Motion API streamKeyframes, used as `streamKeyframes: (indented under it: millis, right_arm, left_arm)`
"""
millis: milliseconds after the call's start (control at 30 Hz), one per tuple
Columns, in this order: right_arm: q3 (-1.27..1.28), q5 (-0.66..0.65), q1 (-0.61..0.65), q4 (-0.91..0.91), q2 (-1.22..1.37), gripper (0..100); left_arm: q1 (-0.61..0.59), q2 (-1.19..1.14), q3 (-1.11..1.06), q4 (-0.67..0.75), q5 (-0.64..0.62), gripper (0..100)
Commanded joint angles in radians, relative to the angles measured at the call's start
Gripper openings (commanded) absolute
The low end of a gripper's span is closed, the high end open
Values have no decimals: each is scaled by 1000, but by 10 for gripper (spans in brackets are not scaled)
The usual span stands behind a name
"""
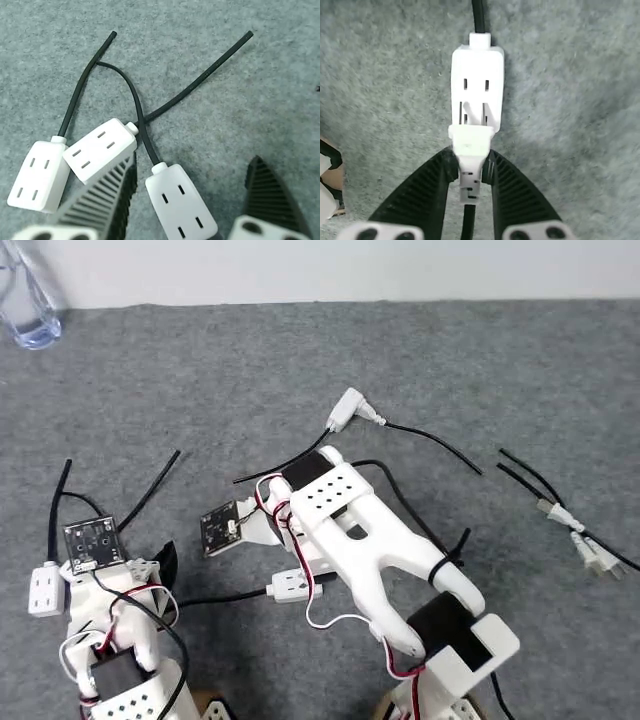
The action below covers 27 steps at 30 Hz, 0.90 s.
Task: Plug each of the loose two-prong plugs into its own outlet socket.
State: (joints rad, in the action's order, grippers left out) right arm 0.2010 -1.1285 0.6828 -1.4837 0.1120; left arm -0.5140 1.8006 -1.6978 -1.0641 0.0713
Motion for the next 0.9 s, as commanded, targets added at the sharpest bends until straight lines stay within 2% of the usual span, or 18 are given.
streamKeyframes:
  millis: [0, 267, 500, 600, 700, 800, 867]
  right_arm:
    - [-46, -17, 1, 5, -7, 9]
    - [-57, 3, -47, -19, -162, 9]
    - [-52, 176, -50, -13, -300, 9]
    - [-49, 230, -50, -19, -344, 9]
    - [-51, 305, -45, -12, -386, 9]
    - [-48, 351, -48, -10, -403, 9]
    - [-3, 353, -93, 8, -401, 9]
  left_arm:
    - [2, 18, 13, -3, 9, 330]
    - [25, 18, 16, -5, 0, 330]
    - [242, 18, 16, 14, -32, 330]
    - [310, 18, 16, 137, -232, 330]
    - [410, 18, 16, 261, -578, 330]
    - [540, 18, 16, 313, -950, 330]
    - [586, 17, 15, 295, -1026, 330]
